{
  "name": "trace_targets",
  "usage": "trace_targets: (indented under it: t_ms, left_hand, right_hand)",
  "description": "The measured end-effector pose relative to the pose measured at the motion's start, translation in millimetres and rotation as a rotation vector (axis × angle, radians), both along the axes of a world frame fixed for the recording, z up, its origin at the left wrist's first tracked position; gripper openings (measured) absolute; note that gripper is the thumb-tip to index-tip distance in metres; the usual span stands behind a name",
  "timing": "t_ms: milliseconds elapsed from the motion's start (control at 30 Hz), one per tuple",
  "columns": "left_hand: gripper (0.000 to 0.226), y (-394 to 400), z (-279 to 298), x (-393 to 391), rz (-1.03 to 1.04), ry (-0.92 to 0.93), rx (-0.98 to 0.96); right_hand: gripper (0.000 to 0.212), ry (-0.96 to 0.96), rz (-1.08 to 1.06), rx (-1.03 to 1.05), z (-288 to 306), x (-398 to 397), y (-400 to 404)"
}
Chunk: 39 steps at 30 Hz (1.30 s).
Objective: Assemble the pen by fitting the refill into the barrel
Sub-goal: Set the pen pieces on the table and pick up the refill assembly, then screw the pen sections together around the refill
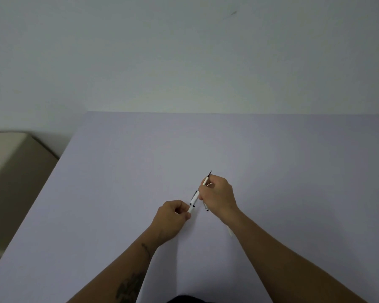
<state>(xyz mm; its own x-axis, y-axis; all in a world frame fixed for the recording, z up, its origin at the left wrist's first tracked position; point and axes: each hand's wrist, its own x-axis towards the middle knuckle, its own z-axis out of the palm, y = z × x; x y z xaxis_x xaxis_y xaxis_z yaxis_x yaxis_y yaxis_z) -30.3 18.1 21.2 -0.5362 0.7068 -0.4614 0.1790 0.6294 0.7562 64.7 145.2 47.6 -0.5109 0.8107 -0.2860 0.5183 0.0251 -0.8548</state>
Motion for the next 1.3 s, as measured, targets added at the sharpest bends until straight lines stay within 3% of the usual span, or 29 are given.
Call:
trace_targets:
  t_ms: [167,333,533,667,767,900,1300]
  left_hand:
    - [0.011,-0.3,-1.1,3.3,0.038,-0.009,0.025]
    - [0.01,4.6,-0.8,5.5,0.057,-0.011,0.063]
    - [0.009,1.4,-0.5,5.3,0.062,-0.008,0.049]
    - [0.008,2.0,1.5,6.1,0.072,0.003,0.064]
    - [0.008,4.0,4.2,5.3,0.075,0.016,0.081]
    - [0.007,4.2,5.4,5.3,0.07,0.021,0.088]
    - [0.008,1.5,-1.2,-1.9,0.051,0.004,0.07]
  right_hand:
    - [0.019,-0.007,-0.004,-0.022,-1.7,1.9,4.3]
    - [0.016,-0.07,0.167,-0.112,-7.2,6.2,1.9]
    - [0.011,0.045,0.03,-0.24,-8.6,7.7,7.6]
    - [0.017,0.01,0.071,-0.252,-8.5,9.4,5.9]
    - [0.011,0.049,0.075,-0.273,-8.8,8.5,1.1]
    - [0.02,0.068,0.013,-0.252,-7.7,5.6,1.7]
    - [0.008,-0.02,0.149,-0.337,-10.5,1.1,14.6]
